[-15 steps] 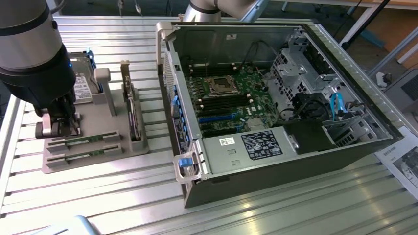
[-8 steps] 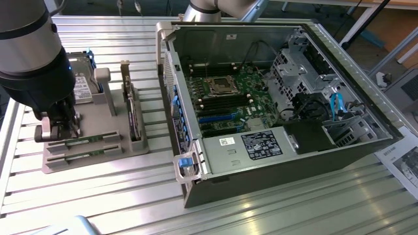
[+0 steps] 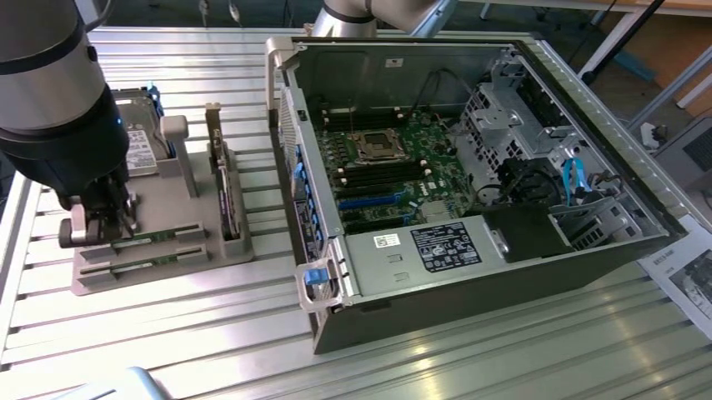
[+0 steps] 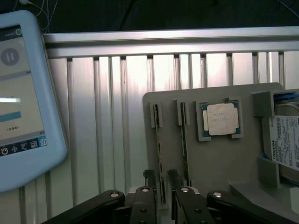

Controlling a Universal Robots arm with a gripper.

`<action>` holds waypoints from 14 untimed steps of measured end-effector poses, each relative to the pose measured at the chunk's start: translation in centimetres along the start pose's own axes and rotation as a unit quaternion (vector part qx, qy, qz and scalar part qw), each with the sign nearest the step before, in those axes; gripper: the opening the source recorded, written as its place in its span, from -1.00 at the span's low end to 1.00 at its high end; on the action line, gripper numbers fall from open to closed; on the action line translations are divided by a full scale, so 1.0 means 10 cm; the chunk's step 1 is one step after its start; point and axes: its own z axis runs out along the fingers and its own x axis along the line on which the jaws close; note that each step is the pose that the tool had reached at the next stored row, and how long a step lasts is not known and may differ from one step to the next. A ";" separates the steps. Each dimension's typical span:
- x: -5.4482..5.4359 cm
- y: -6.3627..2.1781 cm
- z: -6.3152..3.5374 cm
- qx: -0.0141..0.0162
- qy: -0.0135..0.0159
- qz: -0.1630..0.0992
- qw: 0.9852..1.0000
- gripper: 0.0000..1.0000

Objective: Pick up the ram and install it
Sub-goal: 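Pick up the ram and move it above insertion slot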

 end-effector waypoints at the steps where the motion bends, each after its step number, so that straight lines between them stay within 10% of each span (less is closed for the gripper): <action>1: 0.00 0.000 0.016 0.000 0.000 0.000 1.000 -0.52; 14: 0.00 -0.008 0.320 0.000 0.000 0.000 1.000 -0.52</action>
